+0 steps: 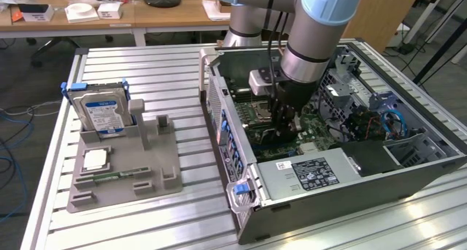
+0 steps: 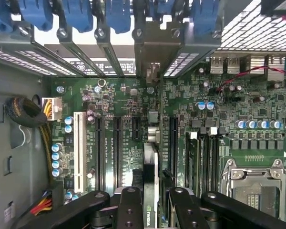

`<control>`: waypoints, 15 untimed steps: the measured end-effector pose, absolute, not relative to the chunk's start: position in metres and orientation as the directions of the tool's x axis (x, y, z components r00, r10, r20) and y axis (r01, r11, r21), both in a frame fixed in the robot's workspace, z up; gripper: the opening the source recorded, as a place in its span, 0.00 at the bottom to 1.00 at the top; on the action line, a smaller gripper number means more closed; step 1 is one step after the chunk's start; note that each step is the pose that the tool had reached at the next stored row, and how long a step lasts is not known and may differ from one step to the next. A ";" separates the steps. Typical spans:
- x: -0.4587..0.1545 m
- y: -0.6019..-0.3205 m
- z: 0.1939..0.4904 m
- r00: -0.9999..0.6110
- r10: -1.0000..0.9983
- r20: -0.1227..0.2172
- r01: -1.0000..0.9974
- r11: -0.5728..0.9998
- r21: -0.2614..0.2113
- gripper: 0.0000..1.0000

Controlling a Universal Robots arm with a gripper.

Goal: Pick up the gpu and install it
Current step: 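Insert the gpu into the slot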

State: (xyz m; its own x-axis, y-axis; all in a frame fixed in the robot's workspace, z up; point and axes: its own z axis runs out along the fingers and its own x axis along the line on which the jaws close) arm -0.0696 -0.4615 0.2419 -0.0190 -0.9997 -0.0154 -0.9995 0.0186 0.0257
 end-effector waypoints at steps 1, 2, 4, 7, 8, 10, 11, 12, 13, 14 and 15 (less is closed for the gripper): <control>-0.070 -0.462 0.241 -0.019 -1.000 -0.015 -0.999 0.019 0.026 0.26; -0.070 -0.462 0.241 -0.019 -1.000 -0.014 -0.999 0.019 0.026 0.26; -0.070 -0.462 0.241 -0.019 -1.000 -0.014 -0.999 0.019 0.026 0.26; -0.070 -0.462 0.241 -0.019 -1.000 -0.014 -0.999 0.019 0.026 0.26; -0.070 -0.462 0.241 -0.019 -1.000 -0.015 -0.999 0.019 0.026 0.26; -0.070 -0.462 0.241 -0.019 -1.000 -0.015 -0.999 0.019 0.026 0.26; -0.070 -0.462 0.240 -0.019 -1.000 -0.015 -0.999 0.019 0.026 0.26; -0.070 -0.462 0.241 -0.019 -1.000 -0.015 -0.999 0.019 0.026 0.26; -0.070 -0.462 0.240 -0.019 -1.000 -0.015 -0.999 0.019 0.026 0.26; -0.070 -0.461 0.240 -0.020 -1.000 -0.016 -0.999 0.019 0.026 0.27; -0.070 -0.461 0.240 -0.020 -1.000 -0.016 -0.999 0.019 0.026 0.27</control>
State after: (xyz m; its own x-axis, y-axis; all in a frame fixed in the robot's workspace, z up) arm -0.0699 -0.4614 0.2400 -0.0196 -0.9997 -0.0158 -0.9995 0.0192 0.0257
